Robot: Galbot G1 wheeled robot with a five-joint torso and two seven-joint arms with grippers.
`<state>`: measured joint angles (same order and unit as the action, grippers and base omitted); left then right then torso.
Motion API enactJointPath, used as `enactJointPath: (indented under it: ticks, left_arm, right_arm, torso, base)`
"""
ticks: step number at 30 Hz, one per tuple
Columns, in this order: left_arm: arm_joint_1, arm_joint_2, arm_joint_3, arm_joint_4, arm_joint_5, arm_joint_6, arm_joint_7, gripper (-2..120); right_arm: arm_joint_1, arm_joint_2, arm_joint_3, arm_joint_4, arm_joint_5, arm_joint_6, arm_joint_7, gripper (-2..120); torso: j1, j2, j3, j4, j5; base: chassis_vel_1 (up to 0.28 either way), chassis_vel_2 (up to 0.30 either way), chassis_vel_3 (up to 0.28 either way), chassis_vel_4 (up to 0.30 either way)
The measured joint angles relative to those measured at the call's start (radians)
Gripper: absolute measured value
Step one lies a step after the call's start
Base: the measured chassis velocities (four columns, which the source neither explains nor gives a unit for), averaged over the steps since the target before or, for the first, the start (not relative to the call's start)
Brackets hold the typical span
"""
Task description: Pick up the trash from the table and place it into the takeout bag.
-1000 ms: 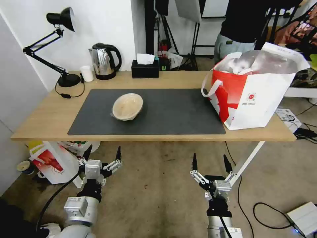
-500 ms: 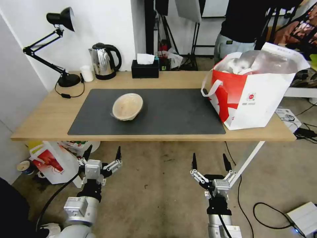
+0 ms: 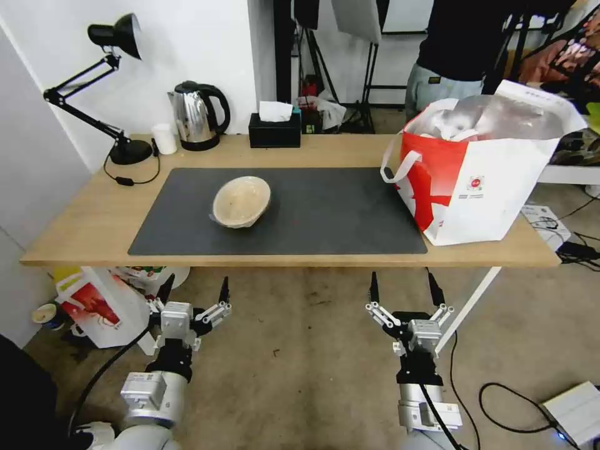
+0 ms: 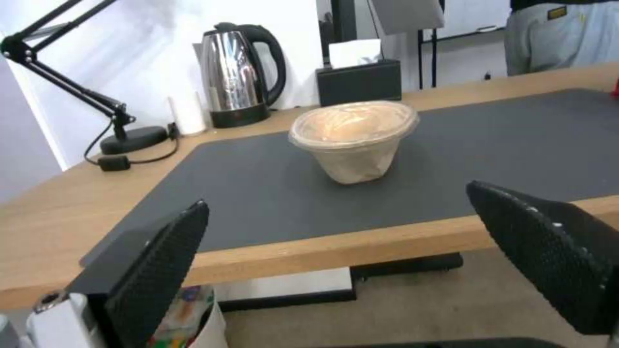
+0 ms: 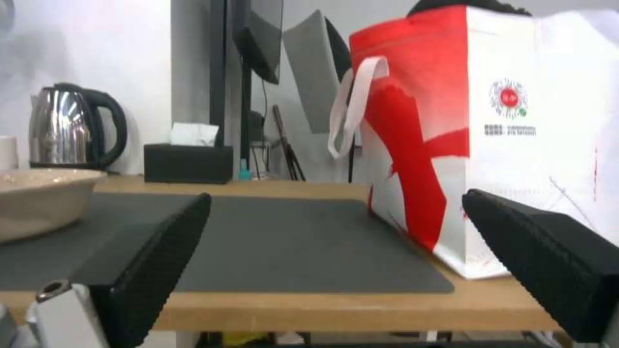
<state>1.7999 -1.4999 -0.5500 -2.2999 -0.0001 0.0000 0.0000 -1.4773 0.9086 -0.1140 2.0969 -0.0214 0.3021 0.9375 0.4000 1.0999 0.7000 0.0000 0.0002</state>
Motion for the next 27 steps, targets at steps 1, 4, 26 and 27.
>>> enactJointPath:
  ticks: [1, 4, 26, 27]
  left_arm:
    - [0.0, 0.0, 0.0, 0.0, 0.0, 0.0, 0.0, 100]
    - [0.0, 0.0, 0.0, 0.0, 0.0, 0.0, 0.0, 100]
    - [0.0, 0.0, 0.0, 0.0, 0.0, 0.0, 0.0, 100]
    - [0.0, 0.0, 0.0, 0.0, 0.0, 0.0, 0.0, 100]
  right_arm:
    - [0.0, 0.0, 0.0, 0.0, 0.0, 0.0, 0.0, 100]
    - [-0.002, 0.0, -0.004, -0.005, 0.002, 0.0, -0.001, 100]
    - [-0.032, 0.001, -0.006, -0.01, -0.003, 0.0, 0.0, 100]
    - [-0.032, 0.001, -0.006, -0.01, -0.003, 0.0, 0.0, 100]
  torso:
    - [0.0, 0.0, 0.0, 0.0, 0.0]
    - [0.0, 0.0, 0.0, 0.0001, -0.0002]
    - [0.0, 0.0, 0.0, 0.0, -0.0003]
    - [0.0, 0.0, 0.0, 0.0, -0.0003]
  base:
    - [0.0, 0.0, 0.0, 0.0]
    - [0.0, 0.0, 0.0, 0.0]
    - [0.0, 0.0, 0.0, 0.0]
    - [0.0, 0.0, 0.0, 0.0]
